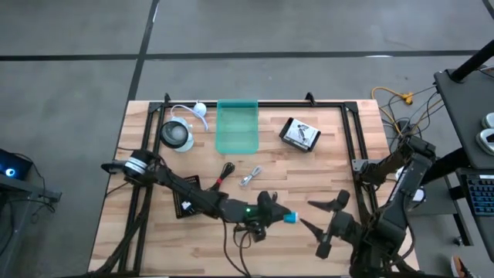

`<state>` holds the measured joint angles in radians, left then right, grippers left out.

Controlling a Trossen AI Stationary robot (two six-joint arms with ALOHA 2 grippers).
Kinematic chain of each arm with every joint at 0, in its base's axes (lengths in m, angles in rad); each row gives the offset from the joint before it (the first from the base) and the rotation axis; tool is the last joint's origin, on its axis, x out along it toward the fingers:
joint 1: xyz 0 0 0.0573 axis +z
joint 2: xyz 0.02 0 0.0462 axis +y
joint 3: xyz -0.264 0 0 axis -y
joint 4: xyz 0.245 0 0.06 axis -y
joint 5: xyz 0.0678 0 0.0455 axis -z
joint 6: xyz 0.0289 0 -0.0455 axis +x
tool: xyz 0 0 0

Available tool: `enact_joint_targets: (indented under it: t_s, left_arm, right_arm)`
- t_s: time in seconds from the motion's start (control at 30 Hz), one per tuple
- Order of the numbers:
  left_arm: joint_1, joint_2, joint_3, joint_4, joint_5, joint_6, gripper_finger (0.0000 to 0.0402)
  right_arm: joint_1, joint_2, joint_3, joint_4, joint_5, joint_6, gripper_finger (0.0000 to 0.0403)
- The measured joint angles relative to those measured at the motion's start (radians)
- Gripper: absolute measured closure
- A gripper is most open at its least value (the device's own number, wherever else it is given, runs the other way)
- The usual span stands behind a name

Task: Pick and place items into bin
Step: Put the blue charger adapter into the left black bin

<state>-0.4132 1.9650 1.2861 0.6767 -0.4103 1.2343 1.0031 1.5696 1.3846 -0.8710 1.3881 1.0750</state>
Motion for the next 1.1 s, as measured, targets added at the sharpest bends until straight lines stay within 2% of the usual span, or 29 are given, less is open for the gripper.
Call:
enact_joint_targets:
  t_s: [0.23, 0.37, 0.47, 0.57, 0.87, 1.1]
  left_arm:
    - [-0.001, -0.149, -0.059, -0.331, -0.019, -0.252, 0.027]
    - [-0.005, -0.242, -0.101, -0.51, -0.087, -0.362, 0.027]
    - [-0.01, -0.31, -0.132, -0.634, -0.149, -0.449, 0.027]
    - [-0.017, -0.374, -0.151, -0.778, -0.15, -0.569, 0.027]
    - [-0.028, -0.531, -0.215, -1.01, -0.148, -0.789, 0.027]
    - [-0.029, -0.556, -0.217, -1.154, -0.146, -0.927, 0.027]
  right_arm:
    - [-0.001, -0.002, -0.012, -0.16, 0.021, 0.13, 0.018]
    - [0.0, -0.002, -0.053, -0.254, 0.021, 0.245, 0.0184]
    - [-0.001, -0.003, -0.111, -0.263, 0.012, 0.285, 0.0184]
    - [-0.003, -0.003, -0.164, -0.261, 0.001, 0.325, 0.0184]
    - [-0.003, -0.006, -0.298, -0.259, -0.031, 0.494, 0.0184]
    - [-0.003, -0.007, -0.364, -0.238, -0.031, 0.572, 0.0184]
